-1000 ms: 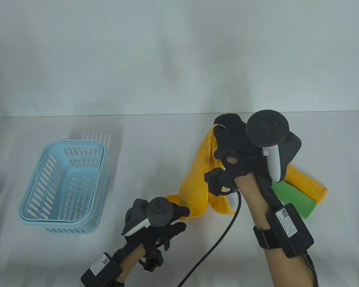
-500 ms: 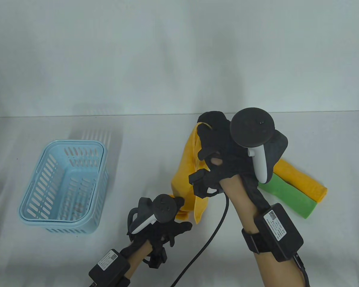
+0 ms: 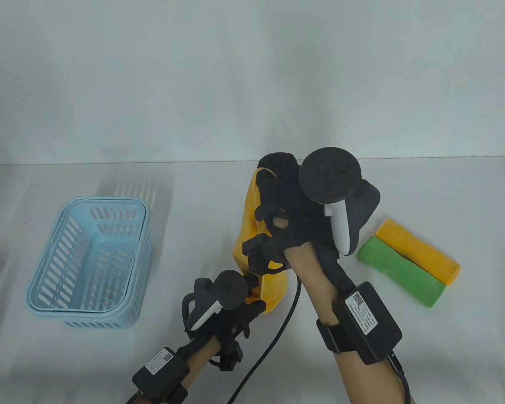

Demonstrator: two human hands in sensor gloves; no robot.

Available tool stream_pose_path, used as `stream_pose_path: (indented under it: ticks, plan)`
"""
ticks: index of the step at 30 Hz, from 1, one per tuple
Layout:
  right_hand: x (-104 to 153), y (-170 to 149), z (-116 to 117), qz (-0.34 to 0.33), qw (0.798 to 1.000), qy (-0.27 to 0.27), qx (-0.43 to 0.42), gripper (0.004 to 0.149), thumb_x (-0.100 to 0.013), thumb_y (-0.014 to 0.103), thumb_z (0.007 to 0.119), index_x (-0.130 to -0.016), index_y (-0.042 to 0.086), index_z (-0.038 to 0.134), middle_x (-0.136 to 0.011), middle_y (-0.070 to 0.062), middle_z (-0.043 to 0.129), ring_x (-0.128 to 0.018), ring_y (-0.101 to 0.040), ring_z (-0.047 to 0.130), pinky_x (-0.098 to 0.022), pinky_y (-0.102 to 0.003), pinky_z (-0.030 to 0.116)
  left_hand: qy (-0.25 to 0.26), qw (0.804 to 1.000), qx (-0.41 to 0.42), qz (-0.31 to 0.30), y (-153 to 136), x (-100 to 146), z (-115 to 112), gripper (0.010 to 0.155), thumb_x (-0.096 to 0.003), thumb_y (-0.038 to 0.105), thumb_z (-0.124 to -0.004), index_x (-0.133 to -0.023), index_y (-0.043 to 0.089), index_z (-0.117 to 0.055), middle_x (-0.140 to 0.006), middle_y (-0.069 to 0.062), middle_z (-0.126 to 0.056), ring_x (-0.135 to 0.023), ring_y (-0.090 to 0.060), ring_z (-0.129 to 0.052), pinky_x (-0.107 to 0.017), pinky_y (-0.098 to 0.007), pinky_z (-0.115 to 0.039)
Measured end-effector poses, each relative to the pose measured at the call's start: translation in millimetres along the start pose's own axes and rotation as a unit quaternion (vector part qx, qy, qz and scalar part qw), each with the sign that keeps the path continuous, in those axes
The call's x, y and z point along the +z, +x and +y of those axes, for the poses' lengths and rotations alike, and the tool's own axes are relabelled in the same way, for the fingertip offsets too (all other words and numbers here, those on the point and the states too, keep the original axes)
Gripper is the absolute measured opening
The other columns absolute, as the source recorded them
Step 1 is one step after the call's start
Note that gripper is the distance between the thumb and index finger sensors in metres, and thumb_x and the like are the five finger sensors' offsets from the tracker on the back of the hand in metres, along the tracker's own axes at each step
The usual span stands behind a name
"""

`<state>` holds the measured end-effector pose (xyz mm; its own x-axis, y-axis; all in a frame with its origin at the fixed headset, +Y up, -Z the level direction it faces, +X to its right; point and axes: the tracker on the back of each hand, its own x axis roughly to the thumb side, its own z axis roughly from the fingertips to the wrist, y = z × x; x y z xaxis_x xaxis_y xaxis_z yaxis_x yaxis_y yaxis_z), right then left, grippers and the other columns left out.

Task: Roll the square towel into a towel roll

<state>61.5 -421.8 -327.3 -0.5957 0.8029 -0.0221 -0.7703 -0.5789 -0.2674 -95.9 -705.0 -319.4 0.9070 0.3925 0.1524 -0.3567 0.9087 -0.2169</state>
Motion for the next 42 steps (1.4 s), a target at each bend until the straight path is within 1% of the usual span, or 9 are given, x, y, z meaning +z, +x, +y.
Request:
stream_pose_path:
  ticks: [3,7,10,16,21,25,35,38,42]
  plan:
    - [0,0,0,0.006,1.0,0.004,-0.006,0.041,-0.037,0.04,0.081,-0.076,0.029,0.08,-0.049,0.004,0.097,-0.042,-0.019,0.099,-0.048,-0.05,0.08,-0.004,1.0,-0.003,0.002,0,-1,-2,0.067,-0.0348,0.059,-0.08,-0.096,0.037,-0.065,-0.09,0.012,-0.078,-0.084,-0.019,-0.089,-0.071,-0.051,-0.069]
    - [0,1,0,0.008,1.0,0.008,-0.015,0.041,-0.037,0.04,0.081,-0.076,0.029,0.08,-0.049,0.005,0.097,-0.041,-0.019,0.099,-0.047,-0.049,0.081,-0.029,1.0,0.008,0.007,-1,-1,-6,0.089,-0.0321,0.066,-0.078,-0.108,0.03,-0.048,-0.104,0.004,-0.067,-0.093,-0.026,-0.08,-0.073,-0.057,-0.062]
    - [3,4,2,0.008,0.999,0.022,-0.033,0.041,-0.037,0.04,0.081,-0.076,0.028,0.08,-0.049,0.005,0.097,-0.041,-0.019,0.099,-0.047,-0.049,0.081,-0.028,0.999,0.016,0.012,-2,-2,-6,0.094,-0.0326,0.064,-0.079,-0.109,0.026,-0.042,-0.101,0.005,-0.07,-0.092,-0.025,-0.082,-0.074,-0.057,-0.063]
    - [6,9,6,0.003,0.999,0.022,-0.026,0.041,-0.037,0.04,0.081,-0.076,0.028,0.08,-0.049,0.004,0.097,-0.041,-0.019,0.099,-0.047,-0.049,0.081,-0.002,0.999,0.032,0.024,-5,-2,1,0.07,-0.0393,0.043,-0.084,-0.102,0.026,-0.058,-0.078,0.017,-0.09,-0.074,-0.012,-0.1,-0.071,-0.05,-0.072]
    - [-1,3,-2,0.009,1.0,-0.009,0.008,0.041,-0.037,0.04,0.081,-0.076,0.028,0.08,-0.049,0.004,0.097,-0.041,-0.019,0.099,-0.048,-0.05,0.08,-0.016,0.999,0.026,0.022,-9,-2,2,0.061,-0.0392,0.039,-0.084,-0.097,0.029,-0.066,-0.075,0.015,-0.09,-0.072,-0.015,-0.099,-0.069,-0.052,-0.072]
    - [-9,-9,-17,0.019,0.999,-0.032,0.034,0.041,-0.037,0.04,0.081,-0.076,0.028,0.08,-0.049,0.004,0.097,-0.042,-0.02,0.099,-0.048,-0.05,0.08,-0.004,0.999,0.008,0.031,-18,1,11,0.056,-0.0393,0.037,-0.084,-0.093,0.032,-0.07,-0.075,0.013,-0.09,-0.072,-0.018,-0.098,-0.069,-0.053,-0.071]
    - [-35,-79,-59,0.079,0.993,-0.06,0.06,0.043,-0.037,0.039,0.082,-0.079,0.031,0.079,-0.049,0.004,0.097,-0.042,-0.02,0.098,-0.049,-0.05,0.079,0.072,0.992,0.045,0.092,-56,10,52,0.042,-0.0395,0.035,-0.084,-0.081,0.036,-0.083,-0.075,0.01,-0.091,-0.071,-0.021,-0.098,-0.067,-0.054,-0.071]
    - [-41,-104,-63,0.09,0.993,-0.044,0.064,0.045,-0.037,0.039,0.082,-0.082,0.038,0.077,-0.049,0.003,0.097,-0.042,-0.021,0.098,-0.049,-0.051,0.079,0.103,0.988,0.048,0.101,-61,15,66,0.042,-0.0392,0.035,-0.084,-0.081,0.036,-0.084,-0.075,0.009,-0.092,-0.07,-0.022,-0.098,-0.067,-0.054,-0.071]
    - [-48,-135,-62,0.095,0.993,-0.007,0.07,0.039,-0.037,0.039,0.083,-0.076,0.04,0.083,-0.05,0.002,0.097,-0.044,-0.022,0.098,-0.051,-0.052,0.078,0.135,0.983,0.069,0.105,-66,22,86,0.041,-0.0393,0.035,-0.085,-0.081,0.035,-0.085,-0.075,0.009,-0.092,-0.07,-0.022,-0.098,-0.067,-0.054,-0.071]
